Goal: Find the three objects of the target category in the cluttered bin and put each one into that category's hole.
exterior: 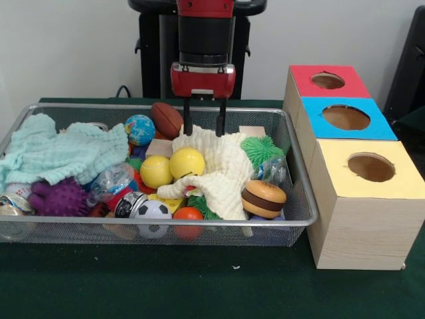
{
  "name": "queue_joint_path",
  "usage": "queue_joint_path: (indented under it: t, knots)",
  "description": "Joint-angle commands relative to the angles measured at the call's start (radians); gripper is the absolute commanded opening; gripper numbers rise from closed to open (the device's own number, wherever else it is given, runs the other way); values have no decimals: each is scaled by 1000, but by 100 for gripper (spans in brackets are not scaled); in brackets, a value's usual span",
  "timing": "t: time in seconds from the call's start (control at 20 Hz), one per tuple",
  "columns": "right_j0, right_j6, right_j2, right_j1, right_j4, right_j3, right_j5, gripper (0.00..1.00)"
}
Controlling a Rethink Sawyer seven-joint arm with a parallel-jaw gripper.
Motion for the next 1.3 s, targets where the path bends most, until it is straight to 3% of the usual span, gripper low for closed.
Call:
queue_joint_path:
  t: [0.05,0.55,0.95,1.0,1.3]
  knots:
    - [29,160,-60,142,42,-128,-87,100]
    - [4,148,-20,182,66,-142,-83,100]
    - [-101,151,112,210,74,-136,-85,100]
    - [-111,142,125,213,54,-139,-112,0]
    - [-179,84,190,202,7,-138,-69,0]
